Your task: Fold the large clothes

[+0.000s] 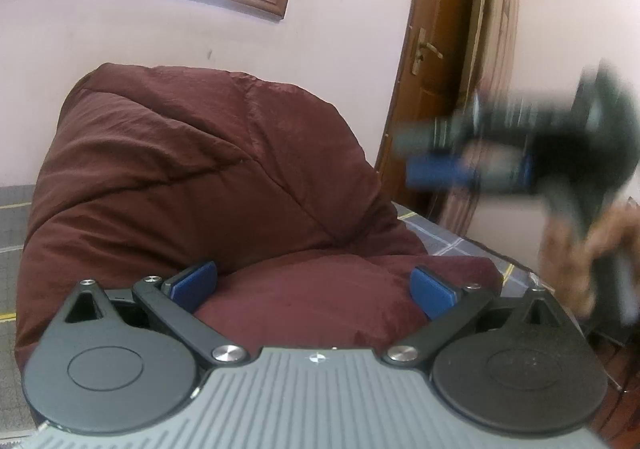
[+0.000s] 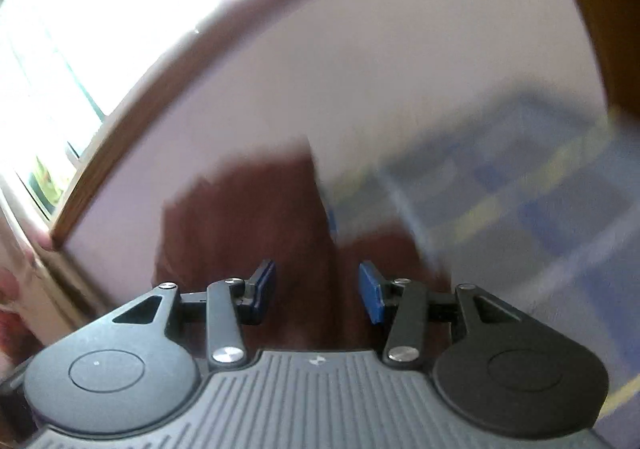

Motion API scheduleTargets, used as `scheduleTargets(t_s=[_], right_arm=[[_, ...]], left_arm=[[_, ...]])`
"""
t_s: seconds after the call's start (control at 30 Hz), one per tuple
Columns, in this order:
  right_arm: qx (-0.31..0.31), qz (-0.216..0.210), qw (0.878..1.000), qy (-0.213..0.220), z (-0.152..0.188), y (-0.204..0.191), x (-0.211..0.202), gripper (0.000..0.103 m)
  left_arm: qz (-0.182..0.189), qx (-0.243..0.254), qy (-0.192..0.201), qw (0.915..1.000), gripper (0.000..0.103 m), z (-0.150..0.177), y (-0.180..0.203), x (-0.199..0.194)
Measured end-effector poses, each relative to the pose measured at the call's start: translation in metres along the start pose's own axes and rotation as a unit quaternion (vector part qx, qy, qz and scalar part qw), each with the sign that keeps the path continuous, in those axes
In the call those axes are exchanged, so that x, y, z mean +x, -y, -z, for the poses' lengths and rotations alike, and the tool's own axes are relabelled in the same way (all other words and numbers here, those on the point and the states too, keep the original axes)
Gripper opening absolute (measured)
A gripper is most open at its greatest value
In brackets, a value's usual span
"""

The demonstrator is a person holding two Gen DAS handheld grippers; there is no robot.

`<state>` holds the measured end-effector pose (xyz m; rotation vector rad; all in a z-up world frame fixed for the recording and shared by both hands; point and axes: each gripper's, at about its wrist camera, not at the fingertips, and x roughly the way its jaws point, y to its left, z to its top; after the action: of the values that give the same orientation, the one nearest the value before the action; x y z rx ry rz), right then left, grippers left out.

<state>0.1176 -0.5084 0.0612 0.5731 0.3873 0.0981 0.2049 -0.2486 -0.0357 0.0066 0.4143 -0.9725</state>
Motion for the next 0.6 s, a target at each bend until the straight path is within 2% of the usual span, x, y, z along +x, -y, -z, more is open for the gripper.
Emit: scheduleTargets(t_s=[0.07,0.13,0.17,0.23,0.3,0.4,0.47,0.6], right_arm=[[-0.038,-0.019,0.999,-0.006,-0.018,-0.035,0.01,0.044],[-0.07,-0.044,0.996,-0.03,-0.031,-0.066,0.036,0.034],[-0.084,-0.048,0.994,-0.043,-0.034,-0.077,0.049,0.03],[-0.112,-0.028,0.991,-0.067,-0.036,-0.092,0.086,0.03],[-0.087,-0.006,0.992,-0.095,-0.034,-0.084,0.12,0.026],[-0.054,0.045,0.991,-0.111,-0.025,-0.059,0.154,0.02],[-0.025,0.06,0.991,-0.12,-0.014,-0.037,0.165,0.019],[-0.01,0.086,0.988,-0.126,0.004,-0.014,0.168,0.019]], left_arm=[[0.001,-0.004,0.002,1.0,0.1,0.002,0.0,-0.002],[0.003,-0.007,0.003,1.0,0.1,0.002,-0.001,-0.003],[0.004,-0.009,0.004,0.9999,0.1,0.002,-0.002,-0.004],[0.005,-0.01,0.005,0.9999,0.1,0.003,-0.005,-0.006],[0.008,-0.01,0.006,0.9999,0.1,0.003,-0.005,-0.007],[0.016,-0.003,0.007,0.9998,0.101,0.004,-0.007,-0.011],[0.025,0.0,0.011,0.9996,0.101,0.004,-0.009,-0.018],[0.03,-0.012,0.028,0.9991,0.098,-0.002,-0.016,-0.043]])
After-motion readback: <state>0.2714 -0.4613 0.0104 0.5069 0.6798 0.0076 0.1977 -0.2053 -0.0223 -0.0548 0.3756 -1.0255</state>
